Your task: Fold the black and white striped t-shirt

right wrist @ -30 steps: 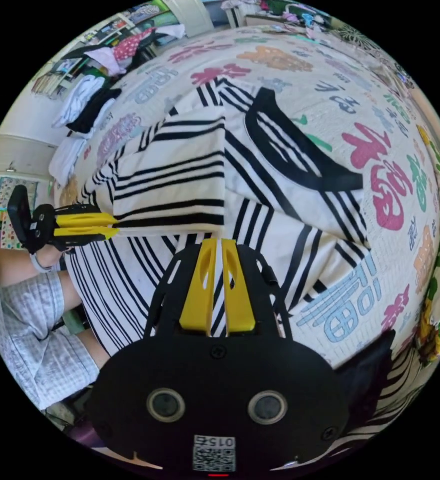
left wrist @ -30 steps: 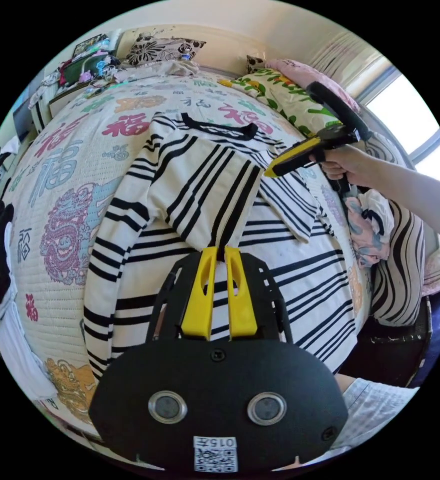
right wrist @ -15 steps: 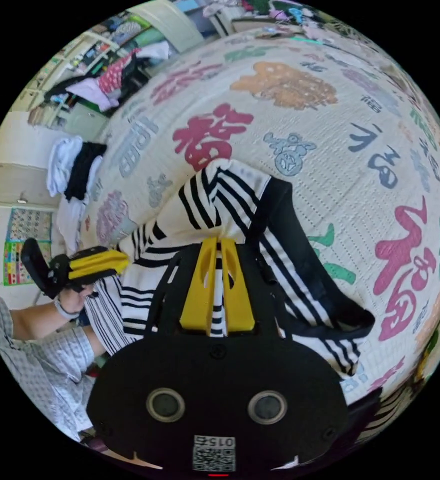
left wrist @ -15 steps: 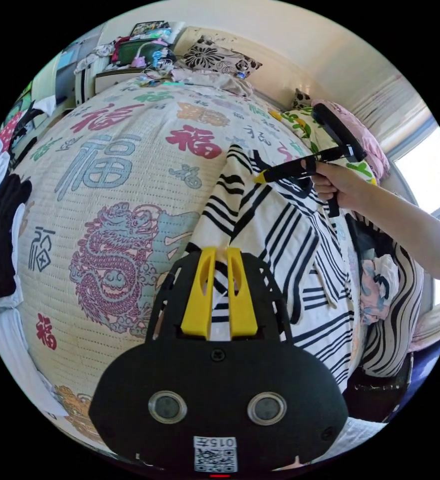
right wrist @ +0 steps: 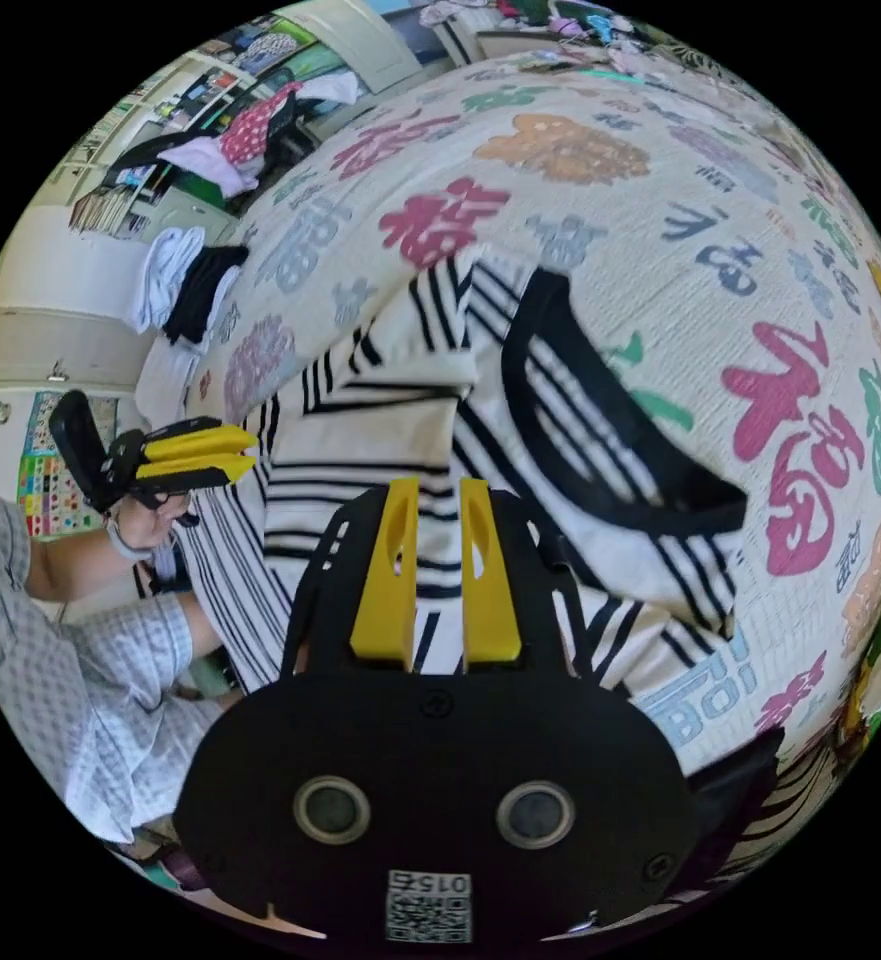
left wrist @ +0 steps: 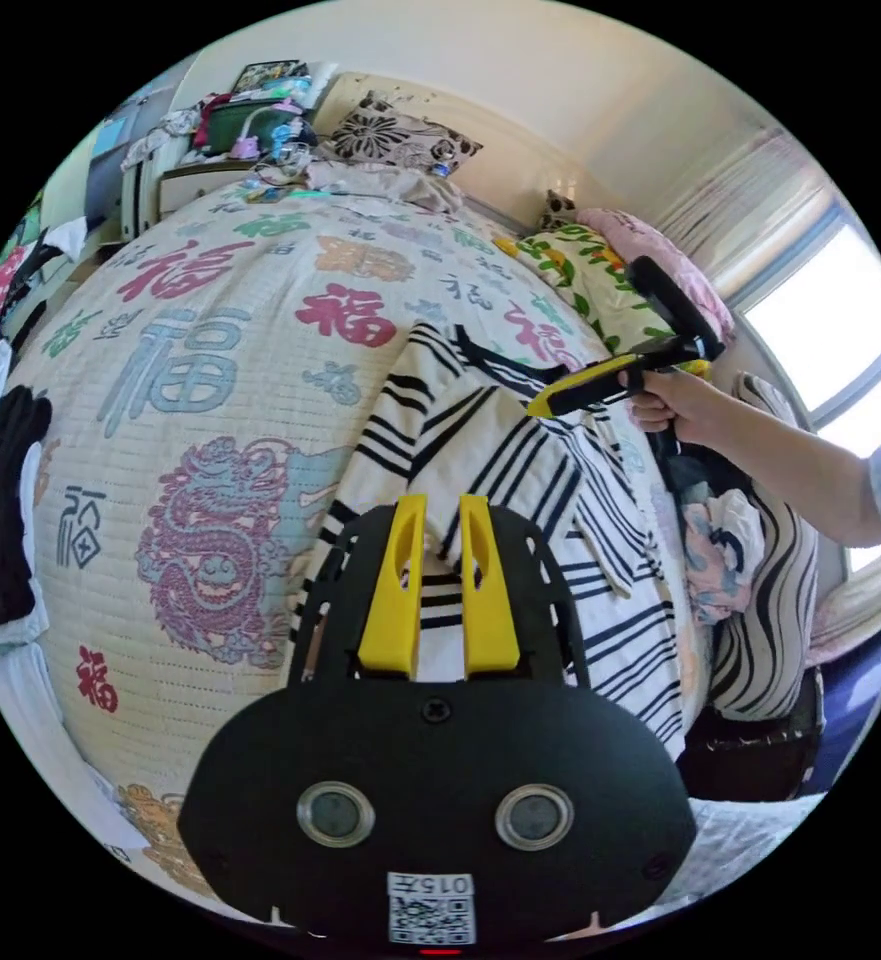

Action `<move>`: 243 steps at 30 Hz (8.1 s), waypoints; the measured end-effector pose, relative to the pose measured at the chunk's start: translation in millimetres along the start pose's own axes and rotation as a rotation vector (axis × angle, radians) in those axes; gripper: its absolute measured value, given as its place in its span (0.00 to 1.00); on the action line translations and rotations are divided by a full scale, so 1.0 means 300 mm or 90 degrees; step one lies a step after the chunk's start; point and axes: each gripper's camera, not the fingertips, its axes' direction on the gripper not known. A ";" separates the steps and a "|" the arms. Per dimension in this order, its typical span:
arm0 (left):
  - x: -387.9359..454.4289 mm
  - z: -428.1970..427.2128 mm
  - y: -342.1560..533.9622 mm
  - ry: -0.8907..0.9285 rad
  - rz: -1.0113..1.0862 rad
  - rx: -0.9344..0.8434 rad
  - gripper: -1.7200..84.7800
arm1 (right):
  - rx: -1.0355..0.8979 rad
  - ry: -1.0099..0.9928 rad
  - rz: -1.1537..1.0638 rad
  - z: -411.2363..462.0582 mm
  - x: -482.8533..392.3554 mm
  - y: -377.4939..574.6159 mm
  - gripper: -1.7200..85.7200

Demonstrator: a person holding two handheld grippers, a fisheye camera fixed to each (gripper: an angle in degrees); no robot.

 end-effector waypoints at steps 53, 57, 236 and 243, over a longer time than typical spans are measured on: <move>0.266 -0.169 -0.414 0.054 0.392 -0.077 0.01 | 0.249 0.101 0.096 -0.157 -0.349 1.212 0.01; 0.321 -0.262 -0.017 0.091 0.426 -0.133 0.02 | 0.214 0.079 0.030 -0.009 -0.570 1.427 0.01; 1.687 1.203 0.465 0.113 0.579 -0.496 0.11 | 0.149 -0.270 0.391 0.714 -0.196 2.456 0.06; 1.581 1.202 0.300 0.288 0.499 -0.563 0.04 | 0.304 -0.537 0.301 0.687 -0.138 2.641 0.02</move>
